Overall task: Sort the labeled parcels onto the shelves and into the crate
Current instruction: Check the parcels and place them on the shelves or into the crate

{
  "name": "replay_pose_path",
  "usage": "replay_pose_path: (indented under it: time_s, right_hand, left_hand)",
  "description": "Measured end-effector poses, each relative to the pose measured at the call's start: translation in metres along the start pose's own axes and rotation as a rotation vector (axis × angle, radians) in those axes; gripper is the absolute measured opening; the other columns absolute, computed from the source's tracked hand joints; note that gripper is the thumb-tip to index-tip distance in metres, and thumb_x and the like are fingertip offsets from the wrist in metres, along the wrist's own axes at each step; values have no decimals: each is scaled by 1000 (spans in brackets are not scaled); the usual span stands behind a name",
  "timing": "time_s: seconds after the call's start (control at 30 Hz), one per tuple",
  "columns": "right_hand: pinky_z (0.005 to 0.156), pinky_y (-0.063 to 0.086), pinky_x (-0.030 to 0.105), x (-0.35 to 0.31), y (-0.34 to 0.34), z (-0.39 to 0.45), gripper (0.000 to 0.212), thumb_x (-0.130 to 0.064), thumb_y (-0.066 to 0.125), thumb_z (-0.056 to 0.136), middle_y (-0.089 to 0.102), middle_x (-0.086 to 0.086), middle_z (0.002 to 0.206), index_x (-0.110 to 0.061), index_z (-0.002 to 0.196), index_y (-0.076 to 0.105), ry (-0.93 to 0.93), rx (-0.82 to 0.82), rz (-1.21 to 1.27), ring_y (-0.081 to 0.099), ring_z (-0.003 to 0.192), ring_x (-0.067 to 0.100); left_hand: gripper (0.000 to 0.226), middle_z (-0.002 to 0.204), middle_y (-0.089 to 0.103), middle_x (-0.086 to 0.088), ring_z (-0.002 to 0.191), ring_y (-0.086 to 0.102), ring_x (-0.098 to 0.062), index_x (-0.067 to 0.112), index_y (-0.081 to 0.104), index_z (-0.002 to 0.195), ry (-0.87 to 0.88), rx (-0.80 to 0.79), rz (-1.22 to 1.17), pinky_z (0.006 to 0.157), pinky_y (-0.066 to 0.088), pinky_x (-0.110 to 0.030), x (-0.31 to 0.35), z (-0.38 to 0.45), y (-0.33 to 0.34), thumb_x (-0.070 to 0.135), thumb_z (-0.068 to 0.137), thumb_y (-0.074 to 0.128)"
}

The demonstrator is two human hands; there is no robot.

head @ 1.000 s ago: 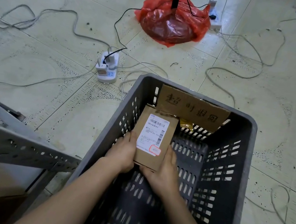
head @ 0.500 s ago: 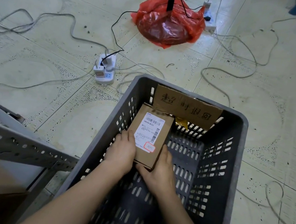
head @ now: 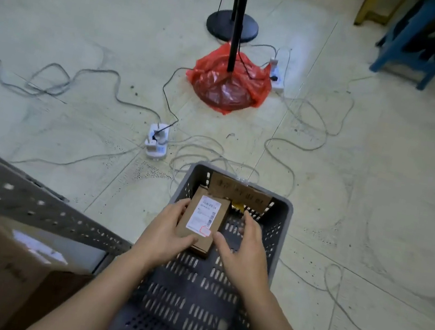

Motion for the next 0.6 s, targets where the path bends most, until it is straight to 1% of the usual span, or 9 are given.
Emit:
replay_pose_path:
  time_s: [0.03, 0.1, 0.17, 0.2, 0.27, 0.33, 0.4, 0.47, 0.6]
  right_hand:
    - [113, 39, 35, -24, -24, -9, 88, -60, 61, 90, 28, -9, 159, -25, 159, 19, 5, 14, 16, 38, 140, 10]
    - [111, 41, 33, -65, -63, -32, 83, -58, 61, 91, 31, -11, 156, -26, 158, 23, -7, 37, 48, 42, 135, 8]
    - [106, 42, 27, -108, -105, -54, 78, -55, 63, 91, 37, -14, 150, -28, 156, 28, -25, 65, 85, 46, 128, 3]
    - [105, 44, 28, -128, -122, -64, 76, -55, 63, 90, 40, -15, 148, -30, 155, 30, -29, 74, 100, 47, 125, 1]
    - [105, 48, 34, -170, -160, -85, 74, -55, 64, 90, 44, -15, 144, -31, 153, 34, -44, 87, 124, 49, 124, 1]
    - [104, 49, 33, -204, -191, -105, 71, -52, 65, 90, 46, -13, 142, -29, 152, 37, -70, 99, 151, 49, 123, 1]
    - [103, 48, 31, -238, -223, -126, 70, -49, 66, 90, 48, -14, 141, -28, 152, 38, -88, 98, 172, 50, 123, 0]
    - [103, 49, 30, -266, -250, -146, 69, -48, 66, 90, 49, -16, 139, -27, 151, 39, -116, 99, 185, 50, 123, 1]
    - [98, 53, 32, -312, -298, -179, 66, -47, 68, 89, 48, -26, 132, -31, 147, 41, -193, 110, 226, 52, 120, -2]
  left_hand:
    - [79, 128, 46, 15, 115, 50, 3, 28, 35, 147, -6, 19, -61, 88, 34, -3, 22, -14, -23, 31, 81, 78]
    - [78, 126, 49, 18, 110, 50, 11, 29, 37, 148, 0, 68, -147, 84, 39, -5, 61, -44, -57, 35, 81, 77]
    - [67, 125, 50, 23, 110, 49, 14, 42, 39, 141, 37, 120, -197, 83, 41, -7, 104, -75, -97, 39, 84, 75]
    - [60, 124, 50, 26, 110, 49, 16, 52, 38, 133, 45, 142, -226, 82, 41, -6, 123, -89, -114, 40, 85, 73]
    - [52, 124, 51, 27, 111, 49, 15, 60, 38, 123, 58, 191, -271, 83, 43, -7, 164, -118, -153, 43, 87, 71]
    - [54, 128, 52, 27, 115, 50, 12, 57, 40, 129, 76, 232, -302, 91, 46, -16, 195, -141, -183, 55, 84, 68]
    - [66, 130, 52, 25, 118, 51, 8, 45, 43, 138, 78, 265, -331, 95, 49, -24, 223, -164, -212, 67, 79, 63]
    - [72, 130, 53, 24, 119, 52, 5, 38, 43, 140, 95, 296, -341, 98, 50, -29, 251, -186, -237, 69, 77, 61]
    - [73, 131, 52, 25, 119, 52, 3, 39, 43, 141, 124, 370, -356, 98, 51, -34, 297, -235, -275, 67, 77, 61]
Point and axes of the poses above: each hand's wrist, its own z-axis towards the middle knuckle, its own y-axis out of the palm, x = y × z, the point moved 5 cm from there along z, towards the middle knuckle
